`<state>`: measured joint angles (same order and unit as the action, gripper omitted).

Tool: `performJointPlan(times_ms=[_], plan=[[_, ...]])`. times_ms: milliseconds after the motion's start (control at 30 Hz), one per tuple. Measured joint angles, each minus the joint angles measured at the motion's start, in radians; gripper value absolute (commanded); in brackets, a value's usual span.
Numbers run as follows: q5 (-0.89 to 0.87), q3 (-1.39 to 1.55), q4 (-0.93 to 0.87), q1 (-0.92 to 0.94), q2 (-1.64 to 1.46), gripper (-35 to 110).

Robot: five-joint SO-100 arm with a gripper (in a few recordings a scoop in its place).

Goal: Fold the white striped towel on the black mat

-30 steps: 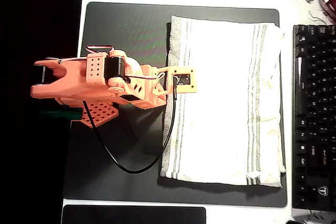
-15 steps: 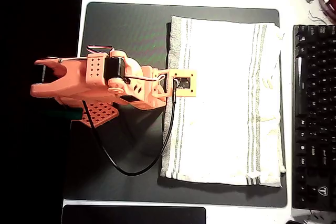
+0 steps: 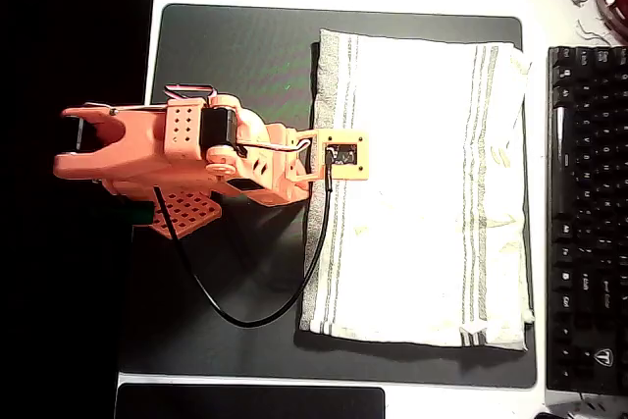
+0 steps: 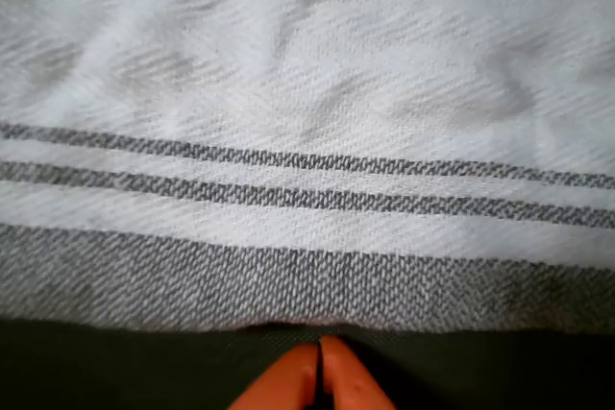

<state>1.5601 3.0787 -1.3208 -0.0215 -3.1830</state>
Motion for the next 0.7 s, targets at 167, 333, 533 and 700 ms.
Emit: performJointPlan(times_ms=[167,333,533,700], plan=[[-0.025,-0.138,0.009,-0.061,0.156,0],[-0.032,-0.270,0.035,-0.115,0.322,0],[-0.057,-0.476,0.032,-0.161,0.495,0],[-0.075,-0.666,-0.038,-0.199,0.629,0]])
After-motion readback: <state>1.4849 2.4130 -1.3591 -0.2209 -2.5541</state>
